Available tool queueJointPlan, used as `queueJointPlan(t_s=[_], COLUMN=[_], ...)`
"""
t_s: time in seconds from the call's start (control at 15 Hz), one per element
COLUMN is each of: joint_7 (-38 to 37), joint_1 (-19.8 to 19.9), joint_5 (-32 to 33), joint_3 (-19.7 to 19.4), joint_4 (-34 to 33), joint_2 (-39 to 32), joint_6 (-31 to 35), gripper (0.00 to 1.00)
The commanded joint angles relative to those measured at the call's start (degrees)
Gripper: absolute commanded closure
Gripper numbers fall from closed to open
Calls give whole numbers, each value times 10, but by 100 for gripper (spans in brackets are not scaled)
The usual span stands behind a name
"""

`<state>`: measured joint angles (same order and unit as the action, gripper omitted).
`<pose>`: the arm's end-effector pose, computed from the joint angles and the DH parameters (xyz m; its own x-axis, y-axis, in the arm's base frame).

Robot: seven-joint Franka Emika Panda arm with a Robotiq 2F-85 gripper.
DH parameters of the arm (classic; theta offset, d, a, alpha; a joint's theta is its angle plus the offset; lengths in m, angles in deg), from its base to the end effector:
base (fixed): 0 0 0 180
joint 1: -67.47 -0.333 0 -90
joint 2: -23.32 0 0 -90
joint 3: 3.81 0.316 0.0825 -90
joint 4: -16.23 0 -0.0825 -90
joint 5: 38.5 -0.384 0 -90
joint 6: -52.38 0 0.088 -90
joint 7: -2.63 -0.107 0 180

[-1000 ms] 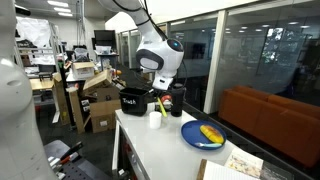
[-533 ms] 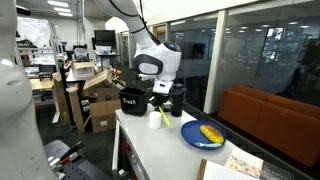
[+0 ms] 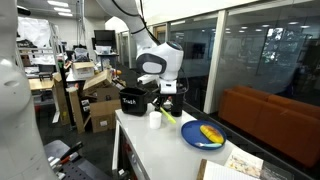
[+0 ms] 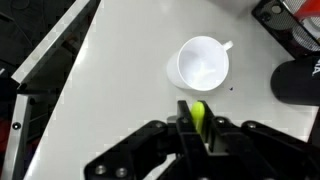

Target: Remove the pen from the cup and put it on the table

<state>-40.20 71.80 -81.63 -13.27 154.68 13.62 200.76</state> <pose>0.4740 -0.1311 0.2401 -0.0296 -0.9518 -0.3052 -0.9791 0.0891 -0.1830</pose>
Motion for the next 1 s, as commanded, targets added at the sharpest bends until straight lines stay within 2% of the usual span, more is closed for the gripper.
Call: queueJointPlan(t_s=[0.0,0.33,0.93], joint_7=[56,107,168], joint_1=[17,29,38], joint_5=[38,116,244], joint_3=[2,-7,-24], joint_4=[-22,-51,-105], joint_2=[-16,-48,-124], joint_6=[-31,-65,-78], gripper=[97,97,97])
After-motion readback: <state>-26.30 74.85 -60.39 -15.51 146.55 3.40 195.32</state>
